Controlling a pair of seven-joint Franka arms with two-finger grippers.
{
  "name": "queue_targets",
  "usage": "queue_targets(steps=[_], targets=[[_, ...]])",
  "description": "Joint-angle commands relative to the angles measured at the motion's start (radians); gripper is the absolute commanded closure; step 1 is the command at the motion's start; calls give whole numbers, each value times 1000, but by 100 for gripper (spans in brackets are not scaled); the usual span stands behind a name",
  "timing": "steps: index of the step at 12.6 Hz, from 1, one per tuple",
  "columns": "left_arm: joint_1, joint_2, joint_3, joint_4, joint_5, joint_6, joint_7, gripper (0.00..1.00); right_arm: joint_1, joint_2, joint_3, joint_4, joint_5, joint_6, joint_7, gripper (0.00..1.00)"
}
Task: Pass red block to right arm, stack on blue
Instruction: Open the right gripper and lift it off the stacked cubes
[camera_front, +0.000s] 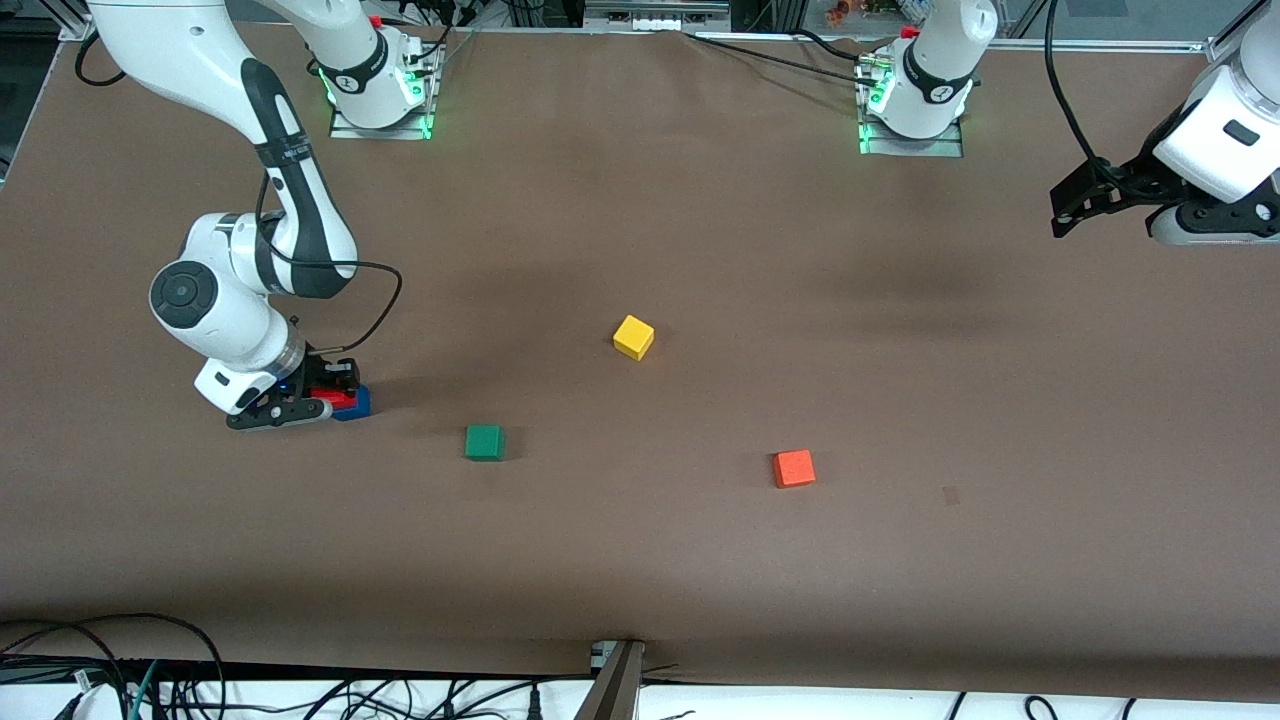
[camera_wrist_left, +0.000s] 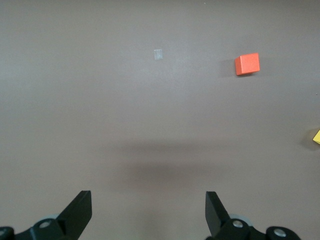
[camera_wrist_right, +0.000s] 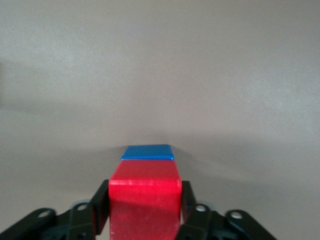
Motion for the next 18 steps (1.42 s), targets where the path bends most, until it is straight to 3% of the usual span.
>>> queue_targets(steps=[1, 12, 15, 18], targets=[[1, -7, -10, -10, -18, 14, -8, 0, 7, -44, -16, 19, -18, -64, -8, 0], [1, 2, -10, 5, -19, 12, -7, 0, -2, -55, -49, 516, -21, -805, -4, 0], [2, 3, -10, 8, -19, -3, -5, 0, -1, -57, -92, 640, -21, -981, -10, 0], [1, 3, -17, 8, -18, -8, -13, 0, -7, -76, -85, 719, -21, -1130, 7, 0]])
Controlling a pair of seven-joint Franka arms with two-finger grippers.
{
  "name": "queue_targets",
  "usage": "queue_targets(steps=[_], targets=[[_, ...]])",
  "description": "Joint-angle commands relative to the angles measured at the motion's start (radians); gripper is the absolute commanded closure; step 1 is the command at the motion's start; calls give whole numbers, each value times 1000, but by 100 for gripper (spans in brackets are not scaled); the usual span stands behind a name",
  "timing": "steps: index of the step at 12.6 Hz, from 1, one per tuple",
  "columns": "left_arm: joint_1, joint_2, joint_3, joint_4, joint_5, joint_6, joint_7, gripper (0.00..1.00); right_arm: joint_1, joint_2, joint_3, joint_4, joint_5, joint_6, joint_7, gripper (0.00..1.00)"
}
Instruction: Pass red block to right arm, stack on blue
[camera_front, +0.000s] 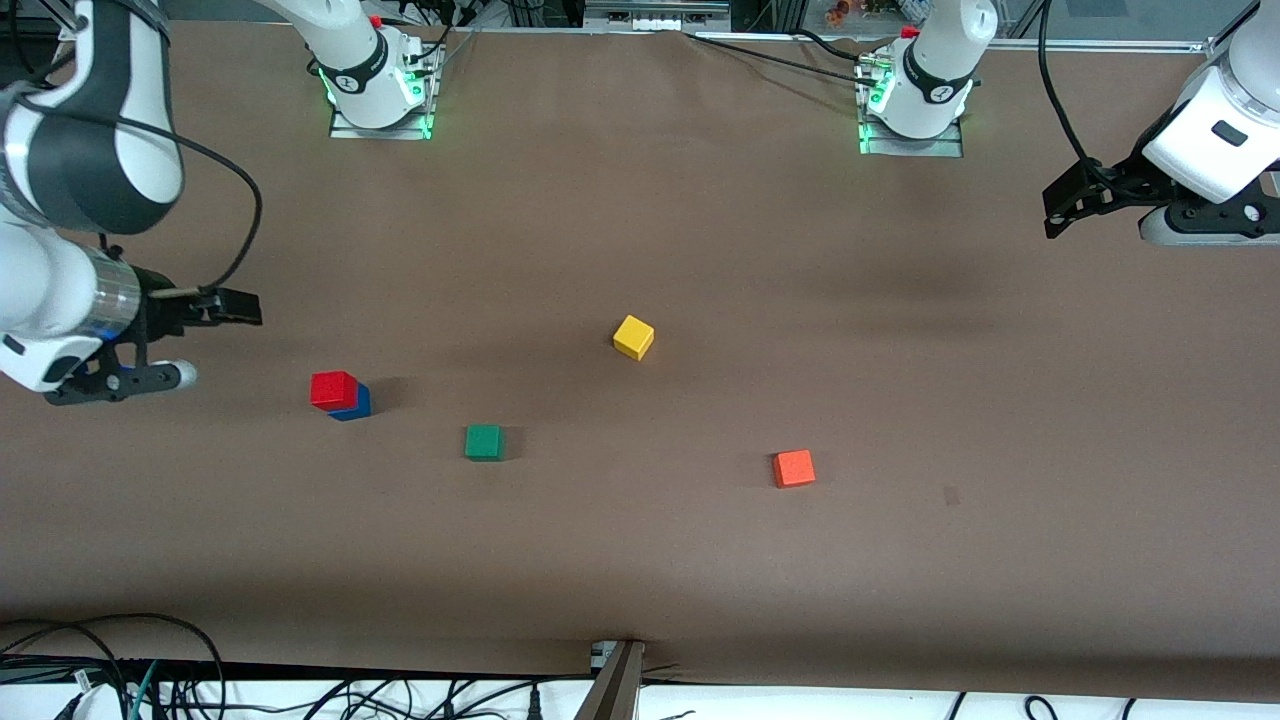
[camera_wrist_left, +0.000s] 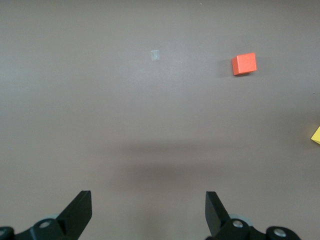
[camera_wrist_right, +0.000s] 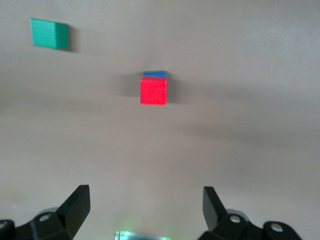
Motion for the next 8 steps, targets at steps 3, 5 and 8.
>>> queue_targets(steps=[3, 5, 8], targets=[[1, 1, -12, 9, -17, -22, -15, 0, -146, -152, 158, -13, -44, -82, 9, 0], [3, 2, -22, 15, -14, -27, -15, 0, -228, -250, 251, -116, -66, -54, 4, 0], [3, 2, -23, 15, -16, -28, -15, 0, -254, -361, 260, -175, -143, -62, 3, 0]])
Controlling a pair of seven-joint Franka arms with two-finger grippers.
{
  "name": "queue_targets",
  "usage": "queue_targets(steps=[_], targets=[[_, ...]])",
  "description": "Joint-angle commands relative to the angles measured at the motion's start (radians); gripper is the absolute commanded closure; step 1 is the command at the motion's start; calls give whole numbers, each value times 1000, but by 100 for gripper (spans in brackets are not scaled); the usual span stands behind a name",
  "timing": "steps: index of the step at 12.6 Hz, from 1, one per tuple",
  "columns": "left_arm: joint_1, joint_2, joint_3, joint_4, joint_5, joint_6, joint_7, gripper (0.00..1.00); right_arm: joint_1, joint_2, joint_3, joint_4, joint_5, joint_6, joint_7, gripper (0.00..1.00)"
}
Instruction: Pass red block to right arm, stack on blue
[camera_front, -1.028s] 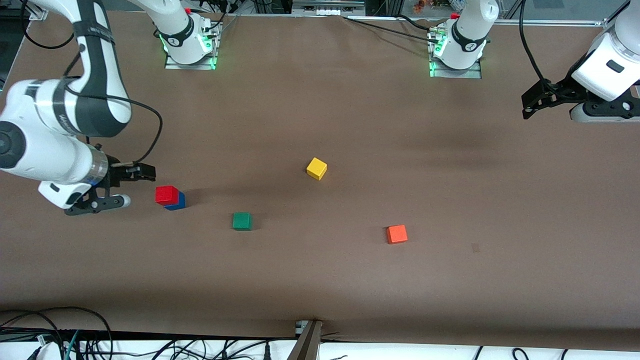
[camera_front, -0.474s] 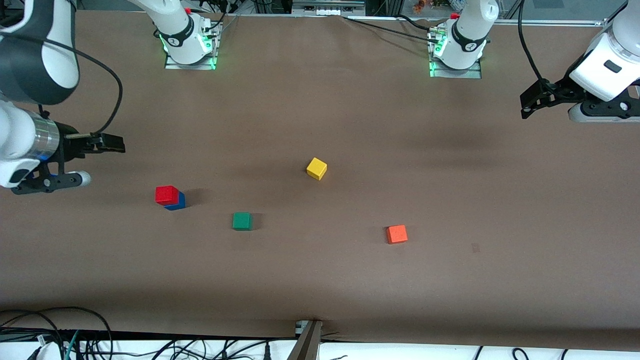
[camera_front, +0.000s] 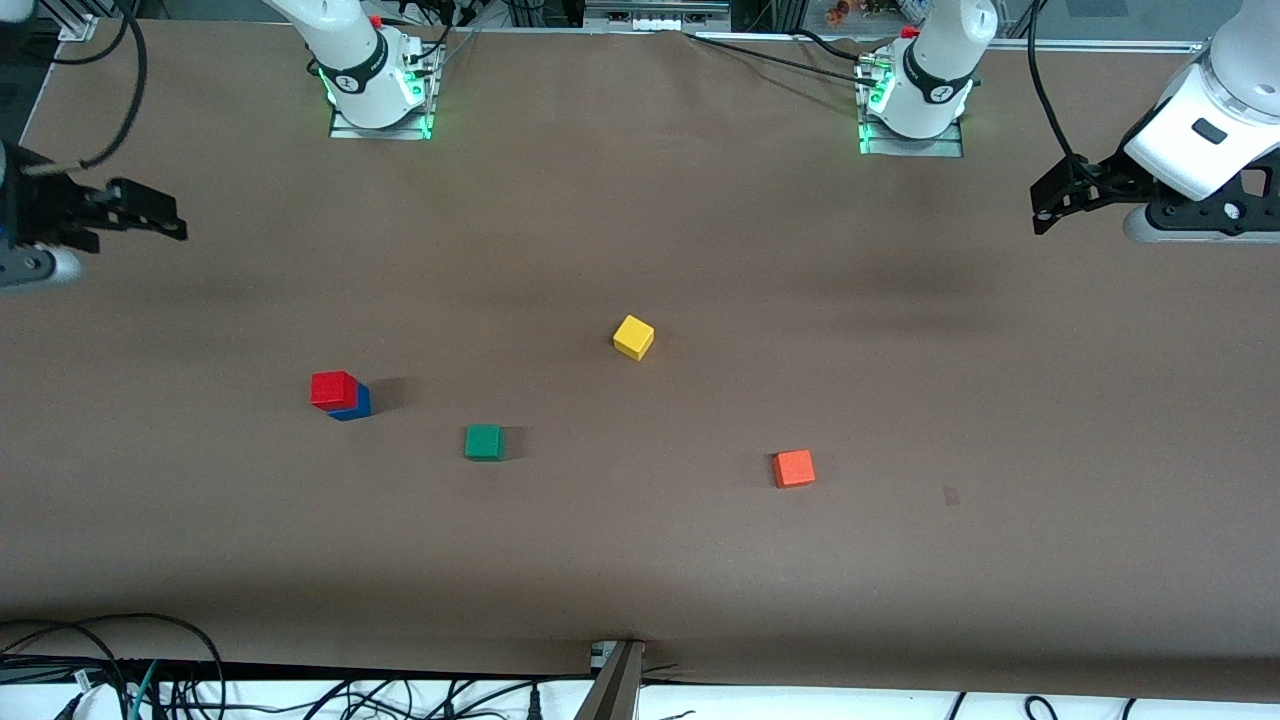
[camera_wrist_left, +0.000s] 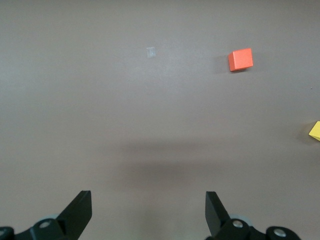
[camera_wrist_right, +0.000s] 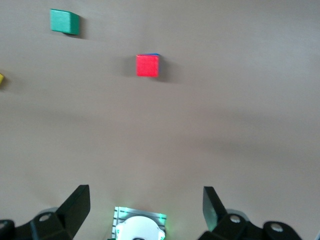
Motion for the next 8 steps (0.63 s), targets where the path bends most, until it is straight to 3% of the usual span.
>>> queue_targets(steps=[1, 8], targets=[[3, 2, -4, 15, -17, -17, -7, 0, -28, -114, 35, -88, -45, 16, 4, 0], [2, 13, -7, 30, -5, -17, 2, 0, -36, -131, 87, -91, -44, -8, 99, 0]])
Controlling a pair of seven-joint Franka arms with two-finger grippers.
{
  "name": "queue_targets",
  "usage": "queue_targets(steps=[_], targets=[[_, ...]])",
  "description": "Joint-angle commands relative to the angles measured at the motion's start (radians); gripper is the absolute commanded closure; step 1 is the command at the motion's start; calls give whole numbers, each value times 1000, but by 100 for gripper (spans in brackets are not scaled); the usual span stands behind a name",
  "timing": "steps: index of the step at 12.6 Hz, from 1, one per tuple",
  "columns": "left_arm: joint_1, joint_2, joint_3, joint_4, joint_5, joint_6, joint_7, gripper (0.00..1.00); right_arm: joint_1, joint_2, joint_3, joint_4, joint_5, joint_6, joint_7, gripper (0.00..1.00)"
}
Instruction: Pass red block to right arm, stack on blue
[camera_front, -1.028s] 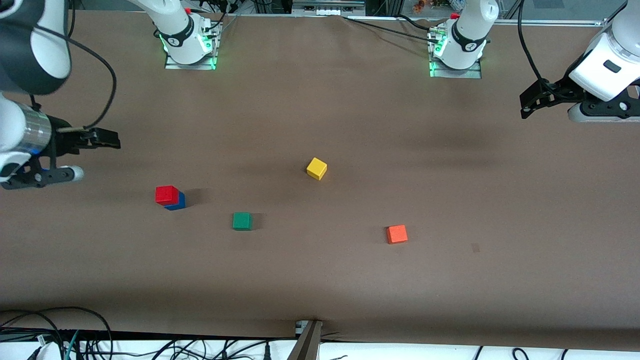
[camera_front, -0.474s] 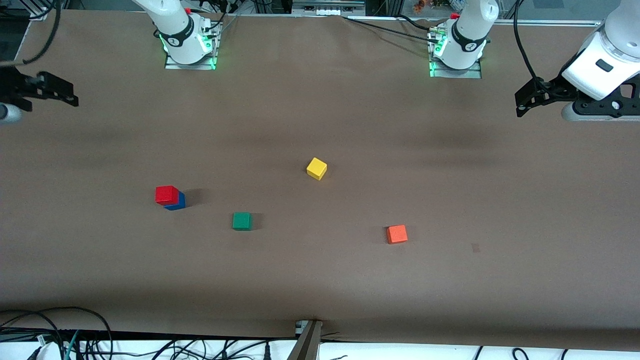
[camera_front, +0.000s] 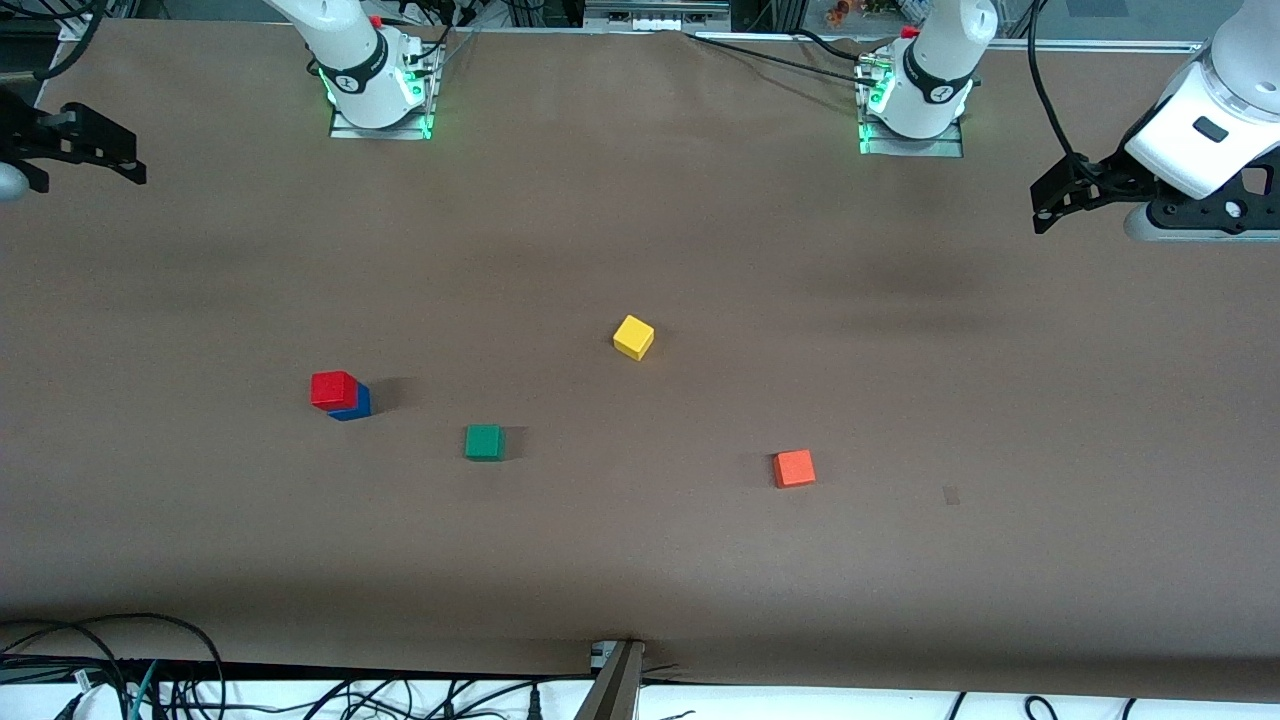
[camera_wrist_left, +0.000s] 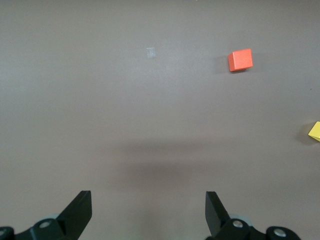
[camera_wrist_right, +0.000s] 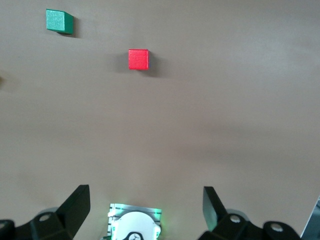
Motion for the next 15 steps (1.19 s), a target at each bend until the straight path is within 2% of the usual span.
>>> queue_targets(steps=[1, 6, 15], targets=[[2, 13, -6, 27, -5, -15, 3, 0, -18, -8, 36, -13, -14, -9, 39, 0], [2, 11, -31, 28, -2, -37, -1, 0, -18, 56, 30, 54, -17, -29, 36, 0], [3, 11, -29, 27, -4, -37, -4, 0, -19, 56, 25, 55, -17, -22, 36, 0]])
